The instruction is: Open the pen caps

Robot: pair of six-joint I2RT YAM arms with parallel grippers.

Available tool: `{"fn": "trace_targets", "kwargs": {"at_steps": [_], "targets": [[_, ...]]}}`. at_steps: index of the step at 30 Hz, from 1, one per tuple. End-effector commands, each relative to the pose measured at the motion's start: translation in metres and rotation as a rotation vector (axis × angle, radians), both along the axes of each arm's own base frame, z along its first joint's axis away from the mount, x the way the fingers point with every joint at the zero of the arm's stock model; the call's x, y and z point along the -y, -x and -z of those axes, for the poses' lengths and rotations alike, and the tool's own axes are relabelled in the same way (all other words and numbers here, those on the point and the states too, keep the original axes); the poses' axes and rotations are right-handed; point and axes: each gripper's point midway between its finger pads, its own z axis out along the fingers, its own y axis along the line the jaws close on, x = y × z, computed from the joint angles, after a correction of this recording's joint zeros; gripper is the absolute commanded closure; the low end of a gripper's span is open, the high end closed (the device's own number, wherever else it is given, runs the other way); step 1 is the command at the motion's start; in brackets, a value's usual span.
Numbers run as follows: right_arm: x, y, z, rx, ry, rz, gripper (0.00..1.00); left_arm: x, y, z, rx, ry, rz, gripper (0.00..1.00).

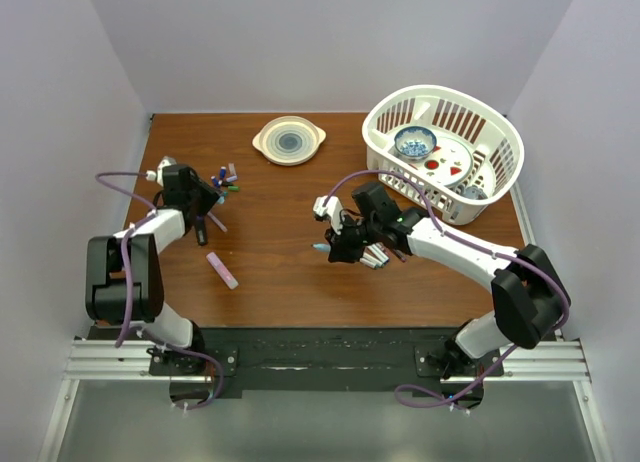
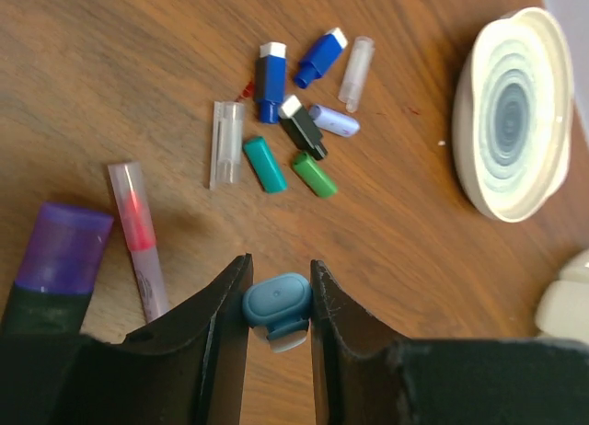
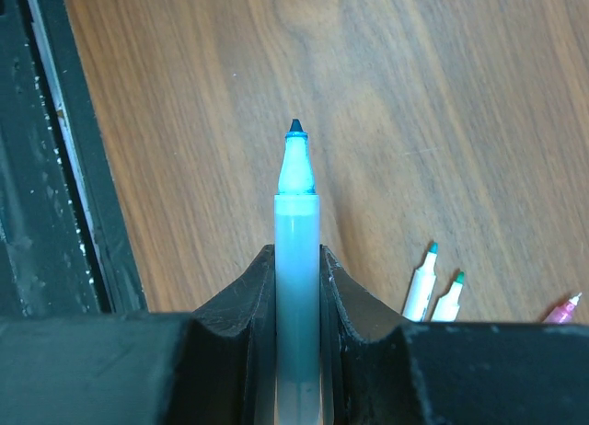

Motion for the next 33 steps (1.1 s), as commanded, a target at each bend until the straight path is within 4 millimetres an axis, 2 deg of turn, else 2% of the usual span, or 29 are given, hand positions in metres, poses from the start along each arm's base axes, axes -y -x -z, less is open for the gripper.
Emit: {"fn": "trace_targets", "kwargs": {"at_steps": [1, 2, 8, 15, 21, 24, 27, 30, 33], "targets": [[-0.008, -0.004, -0.029, 0.055, -0.062, -0.030, 1.00, -0.013, -0.017, 0.003, -0.019, -0.085, 0.022, 0.88], [-0.007, -0.004, -0.030, 0.056, -0.061, -0.029, 1.00, -0.012, -0.017, 0.014, -0.046, -0.082, 0.024, 0.87], [-0.003, -0.010, -0.031, 0.058, -0.063, -0.008, 1.00, -0.012, -0.026, 0.033, -0.081, -0.075, 0.030, 0.79], [-0.001, -0.012, -0.029, 0.048, -0.061, 0.000, 1.00, -0.014, -0.037, 0.034, -0.089, -0.081, 0.034, 0.64], [0.003, -0.016, -0.031, 0.051, -0.062, 0.016, 1.00, -0.012, -0.039, 0.031, -0.082, -0.076, 0.041, 0.57], [0.006, -0.019, -0.033, 0.050, -0.066, 0.026, 1.00, -0.012, -0.041, 0.024, -0.067, -0.077, 0.046, 0.55], [0.011, -0.022, -0.035, 0.060, -0.065, 0.036, 1.00, -0.010, -0.044, 0.008, -0.024, -0.078, 0.057, 0.53], [0.017, -0.027, -0.036, 0.073, -0.059, 0.046, 1.00, -0.008, -0.048, -0.020, 0.041, -0.096, 0.084, 0.51], [0.032, -0.035, -0.032, 0.103, 0.002, 0.070, 1.00, -0.005, -0.047, -0.051, 0.108, -0.128, 0.136, 0.47]]}}
